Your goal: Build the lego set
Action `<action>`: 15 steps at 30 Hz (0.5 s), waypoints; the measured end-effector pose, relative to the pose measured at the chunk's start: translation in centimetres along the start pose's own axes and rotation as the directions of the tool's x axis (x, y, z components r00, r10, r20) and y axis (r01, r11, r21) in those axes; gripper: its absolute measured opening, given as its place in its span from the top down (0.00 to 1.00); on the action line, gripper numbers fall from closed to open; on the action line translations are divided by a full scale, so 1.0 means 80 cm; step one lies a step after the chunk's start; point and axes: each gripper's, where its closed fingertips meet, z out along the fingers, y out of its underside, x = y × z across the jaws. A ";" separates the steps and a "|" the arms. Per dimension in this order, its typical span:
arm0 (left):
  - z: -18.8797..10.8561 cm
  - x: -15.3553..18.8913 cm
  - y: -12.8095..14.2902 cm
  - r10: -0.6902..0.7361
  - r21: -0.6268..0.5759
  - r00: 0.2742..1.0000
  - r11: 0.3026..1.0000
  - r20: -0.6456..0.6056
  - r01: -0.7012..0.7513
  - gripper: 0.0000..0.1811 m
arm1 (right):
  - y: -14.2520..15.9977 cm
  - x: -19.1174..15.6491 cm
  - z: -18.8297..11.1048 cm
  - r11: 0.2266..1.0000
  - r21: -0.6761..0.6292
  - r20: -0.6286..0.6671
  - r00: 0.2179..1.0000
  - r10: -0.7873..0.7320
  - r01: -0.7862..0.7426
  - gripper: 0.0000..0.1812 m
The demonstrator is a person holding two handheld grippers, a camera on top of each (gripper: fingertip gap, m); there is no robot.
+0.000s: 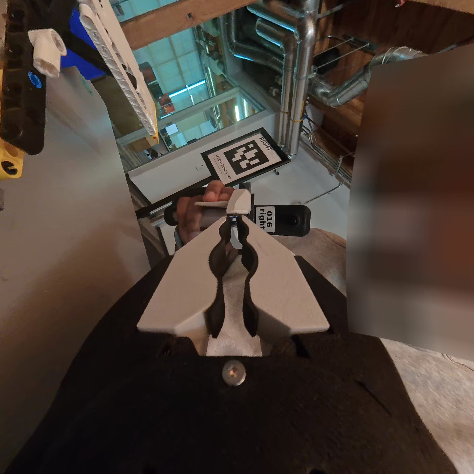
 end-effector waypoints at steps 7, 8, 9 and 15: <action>-0.002 -0.005 -0.002 -0.029 0.007 1.000 1.000 0.004 0.029 0.99 | 0.004 0.000 0.002 1.000 -0.003 0.008 1.000 0.030 -0.030 0.98; -0.002 -0.005 -0.001 -0.031 0.005 1.000 1.000 0.002 0.031 0.99 | 0.004 0.000 0.002 1.000 0.000 0.009 1.000 0.029 -0.029 0.98; -0.003 -0.005 -0.002 -0.034 0.007 0.999 0.999 0.000 0.034 0.99 | 0.004 0.000 0.002 1.000 0.003 0.008 1.000 0.029 -0.029 0.98; -0.004 -0.004 -0.004 -0.053 0.022 0.998 0.998 -0.016 0.053 0.99 | 0.000 0.002 0.002 1.000 0.020 -0.011 1.000 0.017 -0.017 0.98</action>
